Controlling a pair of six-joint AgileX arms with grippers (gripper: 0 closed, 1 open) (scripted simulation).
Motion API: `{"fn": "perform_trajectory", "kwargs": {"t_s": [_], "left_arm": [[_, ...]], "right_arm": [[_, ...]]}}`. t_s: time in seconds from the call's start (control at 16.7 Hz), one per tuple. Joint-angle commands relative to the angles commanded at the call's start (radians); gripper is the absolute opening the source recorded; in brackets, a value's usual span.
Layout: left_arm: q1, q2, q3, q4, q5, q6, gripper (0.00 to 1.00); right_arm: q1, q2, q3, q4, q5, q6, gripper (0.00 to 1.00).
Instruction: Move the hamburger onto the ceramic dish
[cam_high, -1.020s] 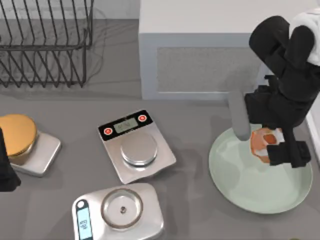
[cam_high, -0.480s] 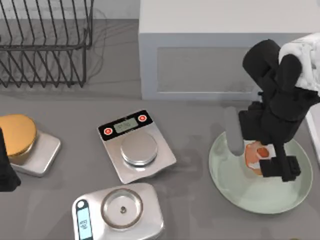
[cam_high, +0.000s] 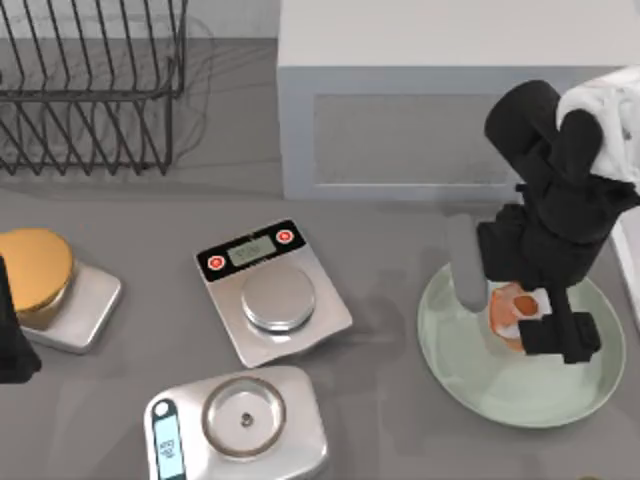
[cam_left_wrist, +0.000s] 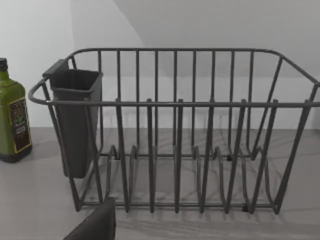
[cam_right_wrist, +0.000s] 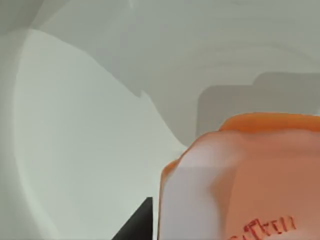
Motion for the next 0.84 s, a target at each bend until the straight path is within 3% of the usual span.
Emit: {"fn": "perform_trajectory", "kwargs": {"t_s": [0.48,0.84], "left_arm": [[0.000,0.000,0.000,0.000,0.000,0.000,1.00],[0.000,0.000,0.000,0.000,0.000,0.000,1.00]], "right_arm": [[0.000,0.000,0.000,0.000,0.000,0.000,0.98],[0.000,0.000,0.000,0.000,0.000,0.000,1.00]]}}
